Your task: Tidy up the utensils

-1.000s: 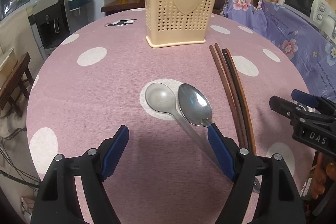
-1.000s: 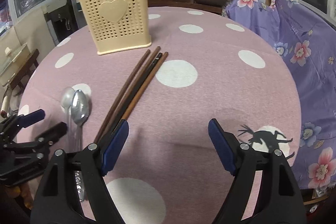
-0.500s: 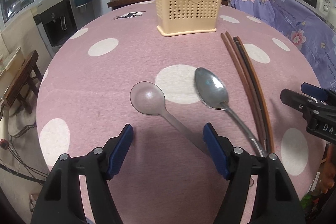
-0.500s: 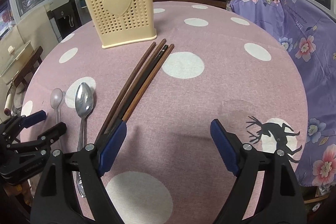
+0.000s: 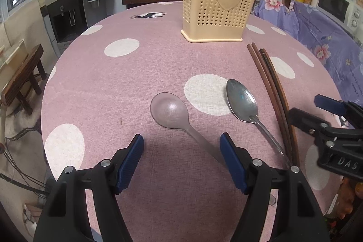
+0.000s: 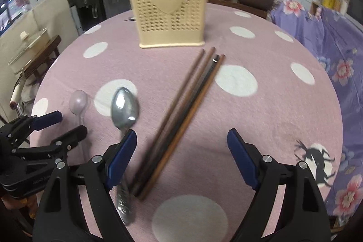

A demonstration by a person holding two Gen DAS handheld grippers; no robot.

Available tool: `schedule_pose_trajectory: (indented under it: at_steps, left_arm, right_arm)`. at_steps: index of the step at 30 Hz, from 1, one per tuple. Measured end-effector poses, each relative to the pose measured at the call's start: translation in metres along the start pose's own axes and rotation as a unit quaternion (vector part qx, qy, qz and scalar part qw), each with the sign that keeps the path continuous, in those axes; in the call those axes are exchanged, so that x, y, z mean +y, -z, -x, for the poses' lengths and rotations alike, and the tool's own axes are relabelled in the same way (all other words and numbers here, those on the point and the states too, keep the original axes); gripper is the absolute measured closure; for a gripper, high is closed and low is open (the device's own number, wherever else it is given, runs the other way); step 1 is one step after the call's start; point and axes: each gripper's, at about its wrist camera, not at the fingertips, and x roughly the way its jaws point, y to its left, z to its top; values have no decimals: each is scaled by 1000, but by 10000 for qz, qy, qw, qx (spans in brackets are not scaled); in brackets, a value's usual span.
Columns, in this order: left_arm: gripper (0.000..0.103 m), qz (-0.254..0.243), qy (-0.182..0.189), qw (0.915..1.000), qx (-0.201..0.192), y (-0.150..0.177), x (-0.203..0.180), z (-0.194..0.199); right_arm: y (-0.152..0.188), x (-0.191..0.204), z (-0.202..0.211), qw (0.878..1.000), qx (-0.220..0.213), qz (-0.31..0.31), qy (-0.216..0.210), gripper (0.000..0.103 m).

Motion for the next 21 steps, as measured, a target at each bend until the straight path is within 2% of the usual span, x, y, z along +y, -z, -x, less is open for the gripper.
schedule_pose_trajectory:
  at_steps: [6, 13, 17, 21]
  left_arm:
    - [34, 282, -133, 9994, -163, -1, 23, 12]
    - [34, 606, -377, 9973, -188, 2, 50, 17]
    - [34, 639, -343, 9973, -133, 3, 53, 14]
    - [34, 618, -230, 9978, -81, 3, 48, 12]
  right_arm:
    - [-17, 39, -9, 9971, -87, 599, -464, 23]
    - [-25, 61, -43, 9944, 295, 939, -382, 28]
    - [-26, 59, -51, 9950, 353, 821, -439, 31]
    - [-29, 52, -50, 9956, 313, 696, -540, 62]
